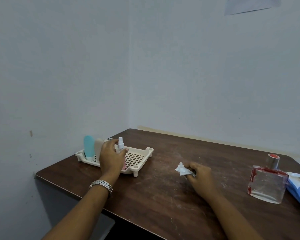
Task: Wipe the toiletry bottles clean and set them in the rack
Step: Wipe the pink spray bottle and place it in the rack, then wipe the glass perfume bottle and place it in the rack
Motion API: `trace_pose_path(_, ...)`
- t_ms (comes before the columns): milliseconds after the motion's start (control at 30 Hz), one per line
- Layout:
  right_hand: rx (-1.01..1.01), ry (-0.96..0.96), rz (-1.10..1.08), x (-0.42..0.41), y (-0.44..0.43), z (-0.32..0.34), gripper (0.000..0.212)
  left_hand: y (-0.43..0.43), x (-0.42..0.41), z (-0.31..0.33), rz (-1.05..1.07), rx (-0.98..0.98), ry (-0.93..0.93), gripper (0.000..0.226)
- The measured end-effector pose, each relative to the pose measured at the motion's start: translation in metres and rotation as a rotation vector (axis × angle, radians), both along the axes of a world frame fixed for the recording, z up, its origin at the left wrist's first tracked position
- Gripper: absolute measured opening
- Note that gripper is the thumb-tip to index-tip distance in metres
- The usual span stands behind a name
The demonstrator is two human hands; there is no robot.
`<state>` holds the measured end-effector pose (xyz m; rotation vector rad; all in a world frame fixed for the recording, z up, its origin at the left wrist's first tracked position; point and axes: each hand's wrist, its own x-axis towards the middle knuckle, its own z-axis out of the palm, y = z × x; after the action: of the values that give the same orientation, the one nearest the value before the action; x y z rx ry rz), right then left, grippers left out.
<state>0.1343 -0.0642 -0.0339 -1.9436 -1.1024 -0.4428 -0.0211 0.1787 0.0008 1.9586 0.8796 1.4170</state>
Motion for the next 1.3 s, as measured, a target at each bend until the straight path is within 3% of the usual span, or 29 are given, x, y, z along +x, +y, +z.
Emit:
trace_pose_path(533,-0.013,0.033,-0.001,0.001,0.0,-0.001,0.013,0.0,-0.006,-0.002,0.078,0.017,0.097,0.047)
trace_pose_path(933,-0.027,0.053,-0.026,0.0,-0.003,0.001,0.012,-0.02,0.003,0.002,0.052,0.061,-0.04,0.046)
trace_pose_path(1100,-0.03,0.063,-0.056,-0.008,-0.009,0.01,0.013,-0.048,0.024,0.002,-0.097,0.146,-0.094,0.04)
trace_pose_path(1300,-0.034,0.111,-0.174,-0.013,-0.02,0.012,0.024,-0.122,0.061,0.024,-0.422,0.239,-0.139,0.027)
